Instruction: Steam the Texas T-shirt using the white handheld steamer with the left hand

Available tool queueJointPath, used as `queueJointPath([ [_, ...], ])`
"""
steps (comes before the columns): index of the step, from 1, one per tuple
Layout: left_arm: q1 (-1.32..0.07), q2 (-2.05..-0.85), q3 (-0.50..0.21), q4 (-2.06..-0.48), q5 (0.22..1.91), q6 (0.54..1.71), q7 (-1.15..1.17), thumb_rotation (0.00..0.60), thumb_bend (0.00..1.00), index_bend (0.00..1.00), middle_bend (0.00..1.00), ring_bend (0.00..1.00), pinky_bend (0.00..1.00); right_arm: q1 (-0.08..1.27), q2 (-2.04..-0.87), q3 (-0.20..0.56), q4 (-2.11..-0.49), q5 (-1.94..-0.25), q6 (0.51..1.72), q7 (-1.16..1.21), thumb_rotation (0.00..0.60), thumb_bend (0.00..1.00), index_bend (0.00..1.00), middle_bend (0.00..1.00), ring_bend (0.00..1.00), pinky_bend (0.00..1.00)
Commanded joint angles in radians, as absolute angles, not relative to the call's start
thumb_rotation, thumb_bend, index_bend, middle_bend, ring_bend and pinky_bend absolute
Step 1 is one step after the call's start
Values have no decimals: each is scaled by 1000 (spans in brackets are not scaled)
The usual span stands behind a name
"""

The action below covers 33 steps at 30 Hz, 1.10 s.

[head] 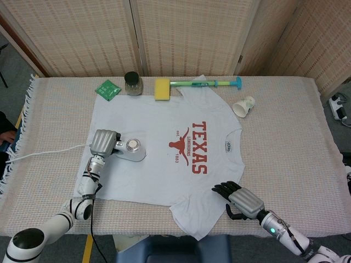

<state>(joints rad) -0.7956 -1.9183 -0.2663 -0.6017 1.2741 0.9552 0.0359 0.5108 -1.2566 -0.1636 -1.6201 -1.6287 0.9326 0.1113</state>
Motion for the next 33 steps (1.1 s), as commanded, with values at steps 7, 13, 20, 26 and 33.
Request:
queueJointPath([
  [7, -793, -1967, -335, -389, 1164, 867, 13, 600, 374, 976, 1000, 846, 793, 507, -1251, -162, -1630, -1622, 934, 97, 323, 818, 0, 37, 0, 0],
  [13, -762, -1964, -371, -271, 1112, 824, -11, 600, 376, 975, 1000, 846, 793, 509, -1252, -158, -1638, -1617, 929, 85, 322, 819, 0, 37, 0, 0],
  [20, -718, -1922, -371, -215, 1105, 794, -43, 600, 377, 972, 1000, 846, 793, 510, -1251, -154, -1648, -1612, 925, 72, 324, 819, 0, 37, 0, 0],
  [26, -701, -1880, -368, -284, 1127, 856, -156, 600, 376, 972, 1000, 845, 793, 510, -1251, -155, -1655, -1614, 925, 66, 325, 818, 0, 37, 0, 0],
  [33, -678, -1851, -342, -337, 1160, 913, -178, 600, 377, 972, 1000, 845, 793, 504, -1241, -159, -1668, -1622, 937, 60, 323, 818, 0, 37, 0, 0],
])
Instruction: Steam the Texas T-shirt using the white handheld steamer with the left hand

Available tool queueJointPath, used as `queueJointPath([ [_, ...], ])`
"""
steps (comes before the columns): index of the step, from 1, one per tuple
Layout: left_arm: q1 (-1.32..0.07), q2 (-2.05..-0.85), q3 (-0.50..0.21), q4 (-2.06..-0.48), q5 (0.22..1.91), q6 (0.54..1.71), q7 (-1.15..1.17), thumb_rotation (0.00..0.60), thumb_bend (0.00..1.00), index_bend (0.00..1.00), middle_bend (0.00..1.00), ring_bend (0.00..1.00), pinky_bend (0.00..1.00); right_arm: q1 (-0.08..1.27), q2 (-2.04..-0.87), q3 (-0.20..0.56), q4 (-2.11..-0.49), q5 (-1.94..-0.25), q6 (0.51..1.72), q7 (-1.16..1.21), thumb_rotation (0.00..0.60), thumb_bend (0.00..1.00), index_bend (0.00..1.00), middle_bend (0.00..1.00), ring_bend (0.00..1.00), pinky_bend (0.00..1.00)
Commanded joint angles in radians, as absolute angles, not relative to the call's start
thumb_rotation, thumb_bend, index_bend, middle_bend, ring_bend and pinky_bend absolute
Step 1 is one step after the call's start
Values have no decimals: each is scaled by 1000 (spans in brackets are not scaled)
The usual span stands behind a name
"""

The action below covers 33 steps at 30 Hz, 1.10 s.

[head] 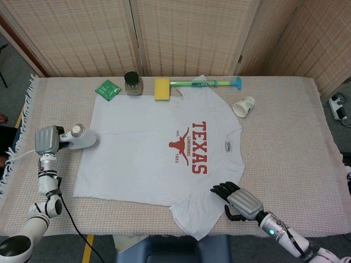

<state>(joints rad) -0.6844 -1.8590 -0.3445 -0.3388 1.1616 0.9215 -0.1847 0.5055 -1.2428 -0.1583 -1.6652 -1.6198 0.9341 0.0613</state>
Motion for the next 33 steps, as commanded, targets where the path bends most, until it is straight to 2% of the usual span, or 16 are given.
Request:
queueJointPath([
  [1, -677, -1850, -347, -330, 1152, 902, -171, 600, 377, 971, 1000, 845, 793, 502, -1239, -160, -1670, -1623, 940, 59, 322, 818, 0, 37, 0, 0],
  [11, -679, -1872, -428, -213, 1036, 776, -69, 600, 376, 947, 1000, 825, 793, 493, -1238, -162, -1676, -1621, 946, 50, 323, 818, 0, 37, 0, 0],
  [14, -688, -1879, -448, -197, 1013, 762, -41, 600, 374, 907, 974, 795, 793, 493, -1243, -159, -1678, -1618, 944, 46, 322, 818, 0, 37, 0, 0],
  [15, -690, -1881, -452, -196, 1008, 755, -32, 600, 369, 865, 936, 758, 791, 494, -1245, -158, -1678, -1618, 943, 44, 322, 818, 0, 37, 0, 0],
  [17, -695, -1885, -456, -196, 1000, 734, -2, 600, 347, 712, 783, 621, 779, 496, -1247, -156, -1680, -1616, 940, 41, 323, 818, 0, 37, 0, 0],
  [19, -698, -1887, -458, -200, 994, 709, 27, 600, 310, 427, 508, 397, 735, 497, -1247, -155, -1682, -1616, 938, 37, 321, 818, 0, 37, 0, 0],
  [21, -701, -1883, -463, -216, 987, 693, 39, 600, 282, 165, 257, 204, 618, 498, -1245, -154, -1685, -1615, 937, 33, 325, 819, 0, 37, 0, 0],
  [23, -703, -1874, -470, -235, 978, 681, 47, 600, 237, 14, 61, 46, 413, 496, -1243, -154, -1688, -1614, 941, 32, 324, 817, 0, 37, 0, 0],
  [24, -703, -1868, -471, -245, 976, 674, 51, 600, 206, 0, 16, 8, 315, 494, -1241, -154, -1689, -1614, 943, 32, 322, 818, 0, 37, 0, 0],
  [27, -697, -1840, -467, -290, 978, 671, 65, 600, 119, 0, 0, 0, 152, 488, -1237, -156, -1687, -1616, 953, 37, 325, 818, 0, 38, 0, 0],
  [30, -679, -1798, -458, -362, 983, 684, 80, 600, 62, 0, 0, 0, 93, 485, -1233, -158, -1683, -1619, 958, 43, 324, 818, 0, 39, 0, 0],
  [33, -647, -1737, -443, -475, 994, 708, 92, 600, 28, 0, 0, 0, 75, 483, -1229, -157, -1681, -1625, 967, 52, 322, 818, 0, 39, 0, 0],
])
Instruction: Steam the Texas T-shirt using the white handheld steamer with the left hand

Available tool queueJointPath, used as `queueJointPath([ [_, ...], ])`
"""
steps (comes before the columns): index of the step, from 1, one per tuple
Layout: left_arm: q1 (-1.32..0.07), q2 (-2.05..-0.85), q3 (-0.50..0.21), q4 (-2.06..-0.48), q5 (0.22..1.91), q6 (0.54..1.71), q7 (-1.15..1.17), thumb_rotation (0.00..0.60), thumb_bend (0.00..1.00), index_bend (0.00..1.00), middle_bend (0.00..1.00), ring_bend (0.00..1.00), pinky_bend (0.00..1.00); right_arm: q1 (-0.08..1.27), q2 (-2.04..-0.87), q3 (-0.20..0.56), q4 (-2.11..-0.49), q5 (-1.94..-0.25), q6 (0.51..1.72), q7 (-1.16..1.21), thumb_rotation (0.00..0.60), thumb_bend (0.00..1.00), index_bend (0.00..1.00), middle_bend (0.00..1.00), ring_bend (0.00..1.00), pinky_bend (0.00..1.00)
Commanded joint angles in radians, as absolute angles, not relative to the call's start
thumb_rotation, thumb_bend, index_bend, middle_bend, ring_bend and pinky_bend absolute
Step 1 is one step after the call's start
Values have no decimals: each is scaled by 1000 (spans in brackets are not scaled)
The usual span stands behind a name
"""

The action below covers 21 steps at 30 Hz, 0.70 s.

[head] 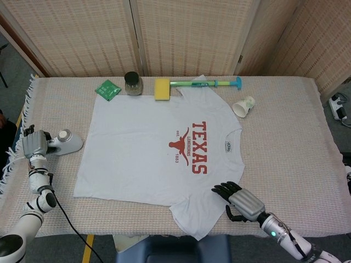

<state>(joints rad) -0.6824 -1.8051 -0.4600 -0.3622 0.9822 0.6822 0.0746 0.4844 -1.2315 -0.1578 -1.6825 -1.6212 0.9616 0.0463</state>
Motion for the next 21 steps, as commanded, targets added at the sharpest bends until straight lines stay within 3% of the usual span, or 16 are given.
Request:
queueJointPath([
  [1, -635, -1714, -436, -513, 998, 712, 98, 600, 24, 0, 0, 0, 74, 482, -1227, -157, -1680, -1627, 970, 55, 323, 818, 0, 39, 0, 0],
  [12, -537, -1569, -422, -772, 938, 842, 198, 600, 0, 0, 0, 0, 68, 467, -1204, -149, -1672, -1644, 1021, 89, 323, 818, 0, 39, 0, 0],
  [15, -507, -1542, -418, -845, 969, 917, 144, 600, 64, 0, 5, 2, 98, 457, -1188, -144, -1673, -1639, 1043, 93, 323, 818, 0, 40, 0, 0],
  [16, -498, -1534, -414, -867, 988, 944, 123, 600, 91, 2, 26, 19, 120, 453, -1182, -141, -1674, -1637, 1052, 93, 325, 817, 0, 41, 0, 0],
  [18, -479, -1503, -385, -917, 1070, 990, 40, 600, 153, 95, 203, 152, 218, 438, -1171, -129, -1677, -1626, 1083, 86, 345, 789, 0, 50, 0, 0],
  [19, -471, -1484, -363, -936, 1114, 998, -5, 600, 168, 185, 298, 229, 263, 429, -1167, -122, -1678, -1620, 1102, 74, 378, 776, 0, 55, 0, 0],
  [21, -450, -1444, -317, -964, 1199, 1027, -78, 600, 178, 349, 404, 332, 348, 403, -1156, -109, -1679, -1606, 1148, 31, 513, 697, 0, 75, 0, 12],
])
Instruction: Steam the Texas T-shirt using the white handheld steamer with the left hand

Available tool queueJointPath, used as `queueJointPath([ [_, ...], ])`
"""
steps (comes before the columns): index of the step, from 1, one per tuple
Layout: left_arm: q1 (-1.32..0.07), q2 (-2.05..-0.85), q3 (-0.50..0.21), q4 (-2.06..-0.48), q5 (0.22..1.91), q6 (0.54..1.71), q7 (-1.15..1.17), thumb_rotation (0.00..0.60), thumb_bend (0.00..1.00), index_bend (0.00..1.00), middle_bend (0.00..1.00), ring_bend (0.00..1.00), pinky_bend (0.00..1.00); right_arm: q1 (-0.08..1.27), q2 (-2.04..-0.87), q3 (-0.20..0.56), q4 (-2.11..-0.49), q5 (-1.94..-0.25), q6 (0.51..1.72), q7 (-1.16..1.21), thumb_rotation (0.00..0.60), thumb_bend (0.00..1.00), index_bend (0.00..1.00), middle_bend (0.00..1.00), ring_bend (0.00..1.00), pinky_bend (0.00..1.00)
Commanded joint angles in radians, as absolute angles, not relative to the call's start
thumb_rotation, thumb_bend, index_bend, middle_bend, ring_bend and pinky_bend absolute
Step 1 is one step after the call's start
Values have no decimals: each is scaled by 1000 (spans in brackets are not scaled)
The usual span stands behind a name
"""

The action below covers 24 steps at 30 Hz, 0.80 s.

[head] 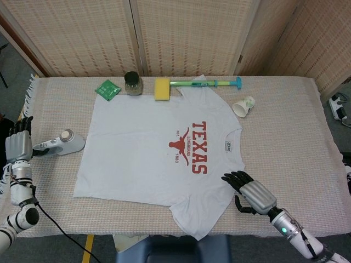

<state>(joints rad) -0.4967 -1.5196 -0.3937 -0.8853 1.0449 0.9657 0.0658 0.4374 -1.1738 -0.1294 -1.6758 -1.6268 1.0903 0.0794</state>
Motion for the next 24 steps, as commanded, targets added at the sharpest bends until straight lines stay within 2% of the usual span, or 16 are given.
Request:
queueJointPath([
  [1, -441, -1431, -300, -972, 1228, 1045, -97, 600, 178, 394, 428, 361, 378, 392, -1150, -105, -1683, -1599, 1167, 20, 536, 656, 0, 80, 0, 17],
  [3, -416, -1402, -268, -994, 1276, 1086, -133, 600, 179, 424, 456, 384, 393, 365, -1135, -94, -1691, -1583, 1211, 16, 552, 464, 0, 93, 0, 26],
  [6, -370, -1352, -238, -1064, 1290, 1120, -157, 600, 178, 406, 450, 373, 387, 328, -1116, -77, -1688, -1560, 1273, 9, 553, 224, 0, 103, 0, 26],
  [9, -319, -1284, -206, -1169, 1287, 1138, -152, 600, 178, 350, 416, 321, 355, 291, -1104, -64, -1680, -1536, 1325, -3, 551, 85, 0, 104, 0, 27],
  [12, -265, -1228, -178, -1260, 1288, 1187, -125, 600, 177, 295, 342, 263, 287, 257, -1098, -58, -1663, -1518, 1362, 6, 552, 63, 0, 104, 0, 27],
  [20, -127, -1161, -115, -1430, 1311, 1374, -52, 600, 177, 281, 319, 243, 263, 178, -1114, -56, -1595, -1518, 1447, 66, 553, 64, 0, 104, 0, 47],
  [24, -79, -1142, -91, -1500, 1301, 1412, -33, 600, 177, 278, 309, 238, 253, 143, -1120, -54, -1585, -1519, 1487, 49, 553, 64, 0, 104, 0, 47],
])
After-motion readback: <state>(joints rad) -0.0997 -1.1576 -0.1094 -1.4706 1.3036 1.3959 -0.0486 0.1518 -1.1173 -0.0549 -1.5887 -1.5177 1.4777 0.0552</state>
